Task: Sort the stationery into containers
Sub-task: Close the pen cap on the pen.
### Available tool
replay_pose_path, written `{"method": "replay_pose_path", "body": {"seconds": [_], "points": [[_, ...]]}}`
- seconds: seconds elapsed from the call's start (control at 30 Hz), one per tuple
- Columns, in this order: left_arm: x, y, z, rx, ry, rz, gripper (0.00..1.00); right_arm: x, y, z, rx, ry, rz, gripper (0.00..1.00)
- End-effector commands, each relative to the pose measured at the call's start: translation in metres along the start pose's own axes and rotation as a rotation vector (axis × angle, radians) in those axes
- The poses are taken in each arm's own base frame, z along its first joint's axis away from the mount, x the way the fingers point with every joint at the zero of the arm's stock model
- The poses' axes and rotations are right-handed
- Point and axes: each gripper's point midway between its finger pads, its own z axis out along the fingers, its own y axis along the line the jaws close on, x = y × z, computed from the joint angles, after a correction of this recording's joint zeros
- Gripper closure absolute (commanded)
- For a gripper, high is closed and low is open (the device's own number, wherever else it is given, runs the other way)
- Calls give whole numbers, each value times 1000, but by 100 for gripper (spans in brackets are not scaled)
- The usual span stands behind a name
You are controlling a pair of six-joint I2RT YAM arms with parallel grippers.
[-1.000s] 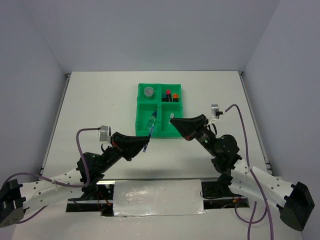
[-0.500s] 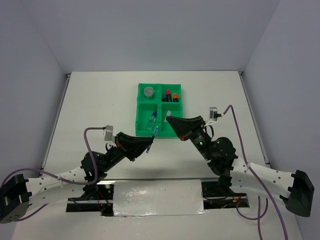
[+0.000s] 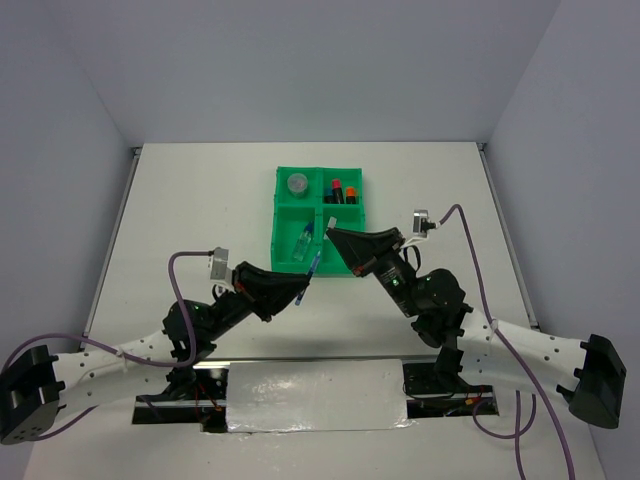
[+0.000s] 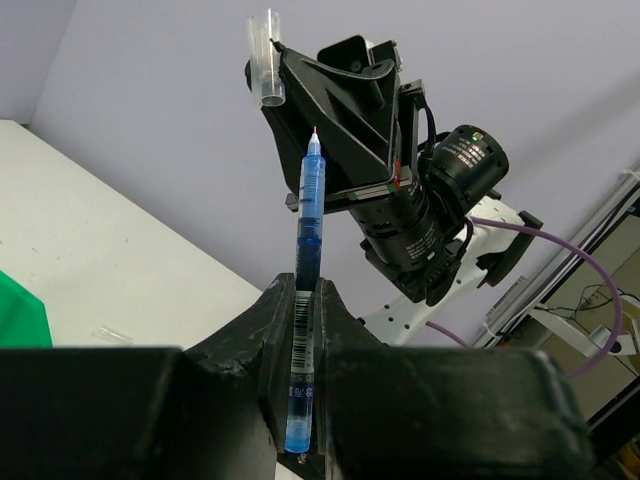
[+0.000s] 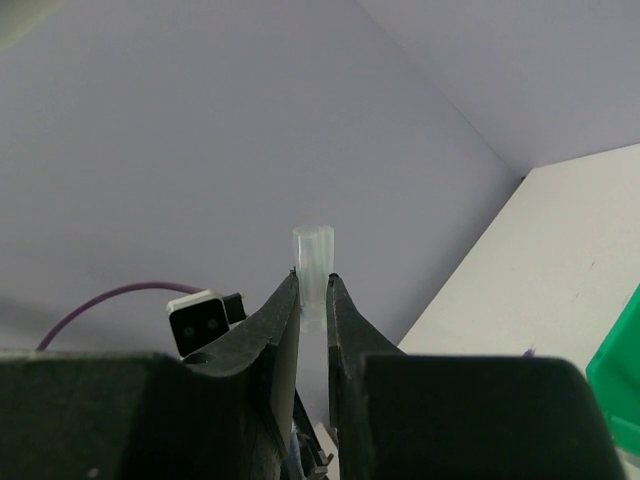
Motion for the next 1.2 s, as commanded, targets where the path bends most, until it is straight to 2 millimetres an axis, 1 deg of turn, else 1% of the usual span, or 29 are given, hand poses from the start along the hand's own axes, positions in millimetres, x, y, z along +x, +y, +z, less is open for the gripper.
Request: {"method": "replay_pose_path", "body": {"seconds": [0.0, 0.33, 0.43, 0.6, 0.63, 0.7, 0.83, 1.17], "points": [[-24, -27, 11, 88, -56, -2, 100, -7, 13, 2, -45, -23, -14, 100], [-19, -25, 12, 80, -37, -25, 100, -4, 27, 0, -133, -6, -38, 100], [-16, -23, 14, 70, -23, -31, 100, -2, 32, -4, -164, 2, -54, 100], [-17, -23, 15, 72, -31, -32, 100, -4, 31, -8, -167, 4, -65, 100], [-15, -21, 15, 65, -21, -30, 100, -3, 31, -8, -168, 6, -71, 100], [-18, -22, 14, 65, -31, -20, 100, 0, 28, -10, -164, 20, -80, 100], [-23, -23, 14, 61, -39, -2, 100, 1, 26, -14, -167, 13, -72, 100], [-24, -22, 11, 59, -46, 1, 100, 5, 26, -11, -169, 27, -67, 100]]}}
